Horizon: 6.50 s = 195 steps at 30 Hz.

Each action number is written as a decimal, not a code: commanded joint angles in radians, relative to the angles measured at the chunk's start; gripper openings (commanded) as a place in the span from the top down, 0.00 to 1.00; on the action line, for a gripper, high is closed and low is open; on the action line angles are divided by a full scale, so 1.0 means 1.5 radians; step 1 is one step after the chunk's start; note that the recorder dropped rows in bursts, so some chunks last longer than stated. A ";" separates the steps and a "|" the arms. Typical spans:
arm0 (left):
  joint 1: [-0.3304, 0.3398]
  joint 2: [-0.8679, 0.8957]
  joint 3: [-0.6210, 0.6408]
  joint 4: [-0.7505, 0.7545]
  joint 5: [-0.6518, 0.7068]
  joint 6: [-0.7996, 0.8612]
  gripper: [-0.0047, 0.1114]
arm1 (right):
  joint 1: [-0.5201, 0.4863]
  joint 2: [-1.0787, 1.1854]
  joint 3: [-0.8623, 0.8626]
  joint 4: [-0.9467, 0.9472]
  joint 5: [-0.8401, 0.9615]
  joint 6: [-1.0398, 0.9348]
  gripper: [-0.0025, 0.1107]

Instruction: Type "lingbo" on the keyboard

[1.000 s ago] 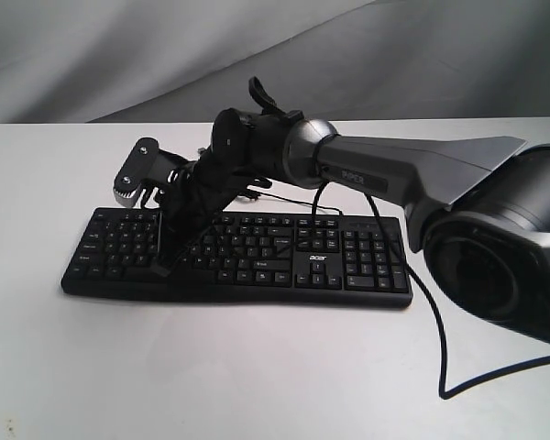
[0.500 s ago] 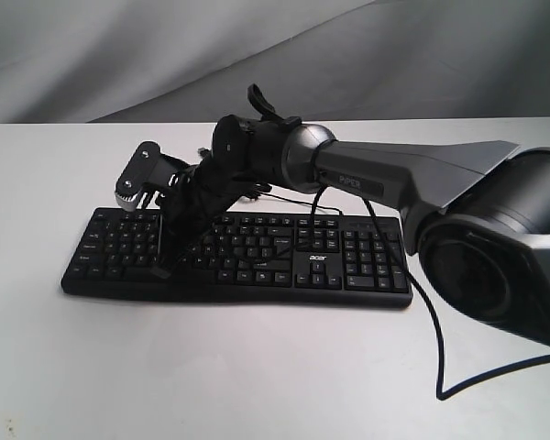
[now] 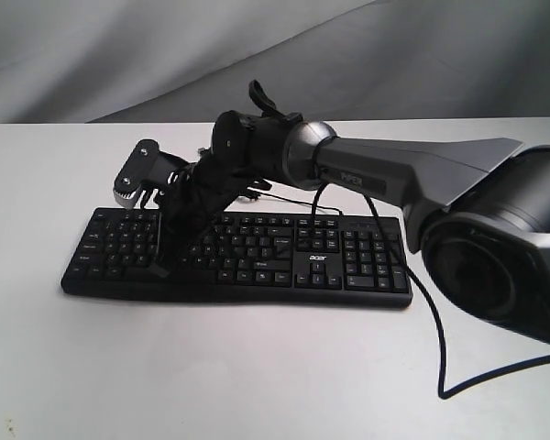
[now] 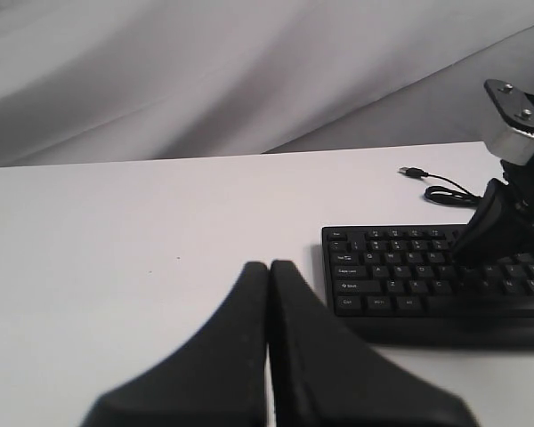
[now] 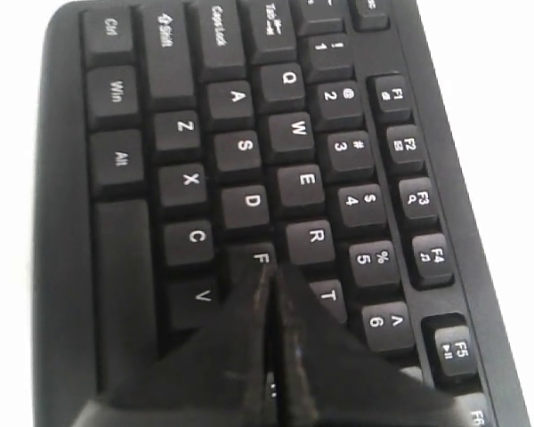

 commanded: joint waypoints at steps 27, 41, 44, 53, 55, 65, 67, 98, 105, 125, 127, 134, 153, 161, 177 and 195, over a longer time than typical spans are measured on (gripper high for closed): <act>0.001 -0.002 0.003 -0.003 -0.005 -0.001 0.96 | 0.000 -0.007 -0.003 -0.013 0.063 0.003 0.98; 0.001 -0.002 0.003 -0.003 -0.005 -0.001 0.96 | 0.000 0.008 0.001 -0.011 0.071 0.004 0.98; 0.001 -0.002 0.003 -0.003 -0.005 -0.001 0.96 | 0.000 -0.016 -0.001 -0.027 0.071 0.006 0.98; 0.001 -0.002 0.003 -0.003 -0.005 -0.001 0.96 | -0.067 -0.056 0.013 -0.044 0.113 0.039 0.98; 0.001 -0.002 0.003 -0.003 -0.005 -0.001 0.96 | -0.076 -0.063 0.038 -0.023 0.088 0.022 0.98; 0.001 -0.002 0.003 -0.003 -0.005 -0.001 0.96 | -0.085 -0.067 0.064 -0.001 0.080 0.001 0.98; 0.001 -0.002 0.003 -0.003 -0.005 -0.001 0.96 | -0.085 -0.067 0.066 -0.002 0.077 0.001 0.98; 0.001 -0.002 0.003 -0.003 -0.005 -0.001 0.96 | -0.092 -0.053 0.070 -0.020 0.067 0.008 0.98; 0.001 -0.002 0.003 -0.003 -0.005 -0.001 0.96 | -0.092 -0.053 0.070 -0.018 0.073 0.008 0.98; 0.001 -0.002 0.003 -0.003 -0.005 -0.001 0.96 | -0.091 -0.053 0.070 -0.017 0.078 0.001 0.98; 0.001 -0.002 0.003 -0.003 -0.005 -0.001 0.96 | -0.090 -0.053 0.070 -0.017 0.078 0.000 0.98; 0.001 -0.002 0.003 -0.003 -0.005 -0.001 0.96 | -0.088 -0.053 0.077 -0.017 0.069 -0.011 0.98; 0.001 -0.002 0.003 -0.003 -0.005 -0.001 0.96 | -0.086 -0.041 0.077 0.005 0.052 -0.037 0.98; 0.001 -0.002 0.003 -0.003 -0.005 -0.001 0.96 | -0.086 -0.040 0.077 0.005 0.052 -0.037 0.98; 0.001 -0.002 0.003 -0.003 -0.005 -0.001 0.96 | -0.086 -0.283 0.077 -0.120 0.136 0.121 0.98; 0.001 -0.002 0.003 -0.003 -0.005 -0.001 0.96 | -0.085 -0.944 0.698 -0.057 -0.335 0.176 0.98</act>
